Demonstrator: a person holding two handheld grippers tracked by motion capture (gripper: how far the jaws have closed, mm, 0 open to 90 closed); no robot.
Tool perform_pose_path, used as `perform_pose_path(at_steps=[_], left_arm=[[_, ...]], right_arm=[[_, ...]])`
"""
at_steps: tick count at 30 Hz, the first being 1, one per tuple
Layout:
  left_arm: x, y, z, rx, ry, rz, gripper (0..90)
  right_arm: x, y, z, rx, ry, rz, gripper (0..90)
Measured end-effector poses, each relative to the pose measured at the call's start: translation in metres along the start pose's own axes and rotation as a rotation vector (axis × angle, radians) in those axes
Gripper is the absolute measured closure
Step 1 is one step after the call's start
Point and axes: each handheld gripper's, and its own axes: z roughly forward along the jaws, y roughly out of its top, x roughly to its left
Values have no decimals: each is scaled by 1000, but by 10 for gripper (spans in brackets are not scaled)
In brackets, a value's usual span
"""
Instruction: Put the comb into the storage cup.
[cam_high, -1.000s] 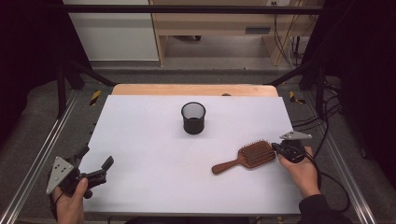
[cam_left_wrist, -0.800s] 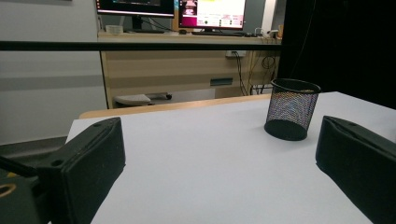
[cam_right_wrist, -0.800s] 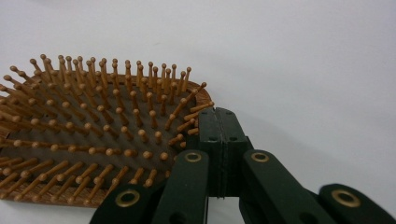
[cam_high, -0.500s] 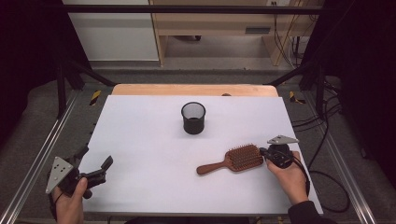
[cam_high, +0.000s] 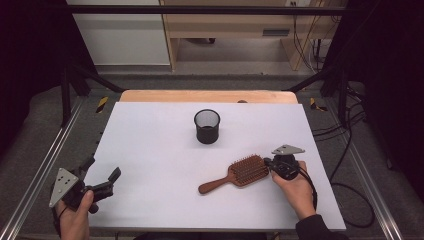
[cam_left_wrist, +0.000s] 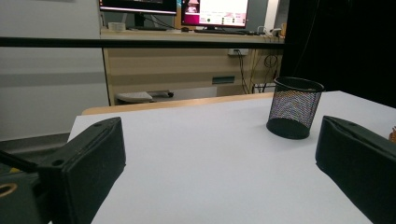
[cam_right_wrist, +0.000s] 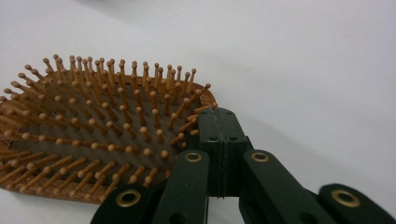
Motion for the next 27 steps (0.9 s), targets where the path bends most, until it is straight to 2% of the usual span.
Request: perform_pose_path(at_steps=[10, 16, 23, 27], left_arm=[[-1, 0, 1, 6, -4, 3, 20], [0, 0, 1, 6, -2, 2, 20], [-1, 0, 1, 11, 0, 4, 21], [-1, 0, 1, 12, 1, 3, 21]], right_arm=[[20, 10, 9, 0, 27, -43, 900], [26, 10, 10, 0, 29, -59, 900], [30, 7, 8, 0, 43, -47, 900], [36, 8, 8, 0, 49, -58, 900]])
